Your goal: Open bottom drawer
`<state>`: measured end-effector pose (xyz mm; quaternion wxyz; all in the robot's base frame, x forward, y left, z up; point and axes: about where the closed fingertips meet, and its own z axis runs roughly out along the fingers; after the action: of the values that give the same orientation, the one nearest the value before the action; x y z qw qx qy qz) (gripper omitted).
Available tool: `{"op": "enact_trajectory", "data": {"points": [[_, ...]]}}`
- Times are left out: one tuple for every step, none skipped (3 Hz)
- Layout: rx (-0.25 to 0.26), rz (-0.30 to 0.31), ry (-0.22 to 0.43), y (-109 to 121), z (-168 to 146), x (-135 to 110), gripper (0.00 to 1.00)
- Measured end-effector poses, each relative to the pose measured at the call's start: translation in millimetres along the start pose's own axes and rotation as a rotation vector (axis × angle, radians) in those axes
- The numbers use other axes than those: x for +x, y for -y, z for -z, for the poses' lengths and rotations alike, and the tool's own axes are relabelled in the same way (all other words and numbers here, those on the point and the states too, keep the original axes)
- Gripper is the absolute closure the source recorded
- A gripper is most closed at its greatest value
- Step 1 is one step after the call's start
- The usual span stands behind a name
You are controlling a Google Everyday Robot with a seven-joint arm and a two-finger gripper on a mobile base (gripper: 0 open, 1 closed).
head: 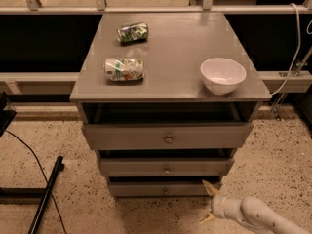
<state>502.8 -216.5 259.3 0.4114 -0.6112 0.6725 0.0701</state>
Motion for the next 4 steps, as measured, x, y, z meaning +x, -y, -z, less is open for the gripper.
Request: {"op": "enact_trajectory", "data": {"points": [[-0.021,-0.004,0.008,13,-15,13,0.00],[-0.046,-0.015,0.001,18,-29,26,0.00],[-0.064,-0.017,0.000,21,-42,35,0.00],[-0.075,-0.012,0.007,29,-56,40,0.00]]}}
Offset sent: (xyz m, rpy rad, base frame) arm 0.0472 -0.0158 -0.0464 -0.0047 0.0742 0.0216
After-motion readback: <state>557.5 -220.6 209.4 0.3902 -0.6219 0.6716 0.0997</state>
